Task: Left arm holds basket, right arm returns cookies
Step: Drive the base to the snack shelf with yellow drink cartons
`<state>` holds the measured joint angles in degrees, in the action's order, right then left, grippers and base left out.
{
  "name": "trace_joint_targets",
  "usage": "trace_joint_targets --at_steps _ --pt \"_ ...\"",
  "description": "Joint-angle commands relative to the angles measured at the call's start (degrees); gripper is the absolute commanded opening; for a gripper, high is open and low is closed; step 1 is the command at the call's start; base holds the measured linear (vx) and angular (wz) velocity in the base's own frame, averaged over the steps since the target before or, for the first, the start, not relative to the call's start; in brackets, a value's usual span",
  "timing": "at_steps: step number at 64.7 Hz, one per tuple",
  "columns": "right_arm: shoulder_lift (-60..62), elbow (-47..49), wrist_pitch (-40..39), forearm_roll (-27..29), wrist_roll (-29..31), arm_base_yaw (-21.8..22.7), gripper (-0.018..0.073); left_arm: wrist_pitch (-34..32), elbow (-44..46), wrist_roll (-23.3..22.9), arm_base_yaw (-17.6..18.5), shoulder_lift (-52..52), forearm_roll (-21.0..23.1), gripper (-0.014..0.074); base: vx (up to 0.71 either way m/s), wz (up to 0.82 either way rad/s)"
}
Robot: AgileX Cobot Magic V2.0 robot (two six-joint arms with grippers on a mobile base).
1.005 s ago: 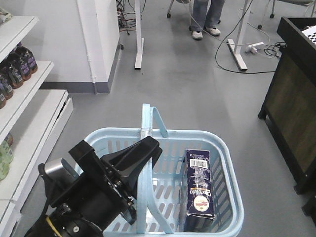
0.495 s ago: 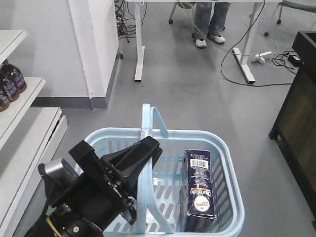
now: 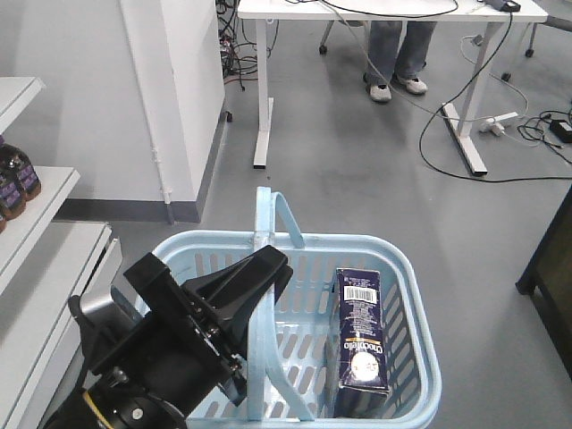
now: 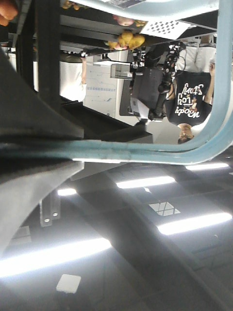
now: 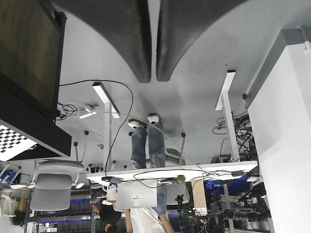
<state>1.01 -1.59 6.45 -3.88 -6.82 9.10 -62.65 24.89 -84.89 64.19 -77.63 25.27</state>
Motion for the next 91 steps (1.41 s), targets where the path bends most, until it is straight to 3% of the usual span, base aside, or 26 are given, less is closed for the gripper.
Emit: trace_joint_targets --at_steps 1,91 --pt "0.32 -1.05 -3.91 -0.3 0.4 0.28 -0.0006 -14.21 1.46 -0.19 0.17 1.97 -1.73 -0.0003 0.32 0.1" --pt "0.32 -1.05 -3.91 -0.3 0.4 0.28 -0.0006 -14.21 1.46 -0.19 0.17 1.97 -1.76 -0.0003 0.15 0.41"
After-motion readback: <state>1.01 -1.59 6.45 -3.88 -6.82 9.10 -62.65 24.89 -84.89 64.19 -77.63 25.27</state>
